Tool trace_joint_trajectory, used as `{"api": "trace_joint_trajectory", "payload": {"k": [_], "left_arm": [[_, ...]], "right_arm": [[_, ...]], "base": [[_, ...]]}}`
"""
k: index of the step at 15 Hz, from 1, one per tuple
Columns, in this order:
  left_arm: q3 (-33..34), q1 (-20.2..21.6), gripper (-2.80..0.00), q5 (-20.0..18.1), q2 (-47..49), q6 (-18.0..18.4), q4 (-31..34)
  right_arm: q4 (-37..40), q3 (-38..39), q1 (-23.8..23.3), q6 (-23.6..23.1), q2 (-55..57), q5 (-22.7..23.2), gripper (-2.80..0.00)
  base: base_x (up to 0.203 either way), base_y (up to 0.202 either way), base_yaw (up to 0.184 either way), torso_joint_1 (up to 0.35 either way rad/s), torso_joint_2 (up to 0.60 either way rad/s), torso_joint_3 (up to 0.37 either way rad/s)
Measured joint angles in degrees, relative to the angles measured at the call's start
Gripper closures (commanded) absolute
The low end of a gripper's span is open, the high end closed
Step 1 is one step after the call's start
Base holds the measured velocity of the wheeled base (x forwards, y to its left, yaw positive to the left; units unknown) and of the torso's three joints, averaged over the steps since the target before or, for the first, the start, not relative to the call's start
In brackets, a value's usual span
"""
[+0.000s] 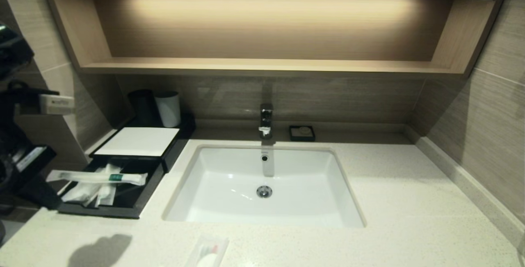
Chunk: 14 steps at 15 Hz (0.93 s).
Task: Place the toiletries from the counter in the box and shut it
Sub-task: Pick up the bathroom toiletry
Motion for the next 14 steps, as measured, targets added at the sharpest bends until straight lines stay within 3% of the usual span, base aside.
{"api": "trace_joint_trajectory", "payload": {"k": [2,6,8,10,14], "left_arm": [[4.5,-2.9,0.0,-1.6,-0.5,4.7,0.1],[14.2,-8.3,0.0,-1.6,2.7,4.5,-4.0],[19.3,-12.9,0.0,-1.0,4.6,1.9,-12.5],[21.5,-17.2,0.0,-0.2,7.3,-3.0,-19.9],[20.8,-21.2,0.0,1.4,11.0,-8.1,-26.8]], "right_arm": [[0.0,0.0,0.0,0.0,0.0,0.0,0.0],[0.0,0.0,0.0,0.0,0.0,0.0,0.0],[0.0,0.0,0.0,0.0,0.0,0.0,0.0],[0.0,0.0,0.0,0.0,0.0,0.0,0.0],[0.0,0.0,0.0,0.0,0.0,0.0,0.0]], "base": [[0.0,0.0,0.0,0.0,0.0,0.0],[0.0,0.0,0.0,0.0,0.0,0.0],[0.0,0.0,0.0,0.0,0.0,0.0],[0.0,0.0,0.0,0.0,0.0,0.0],[0.0,0.0,0.0,0.0,0.0,0.0]]}}
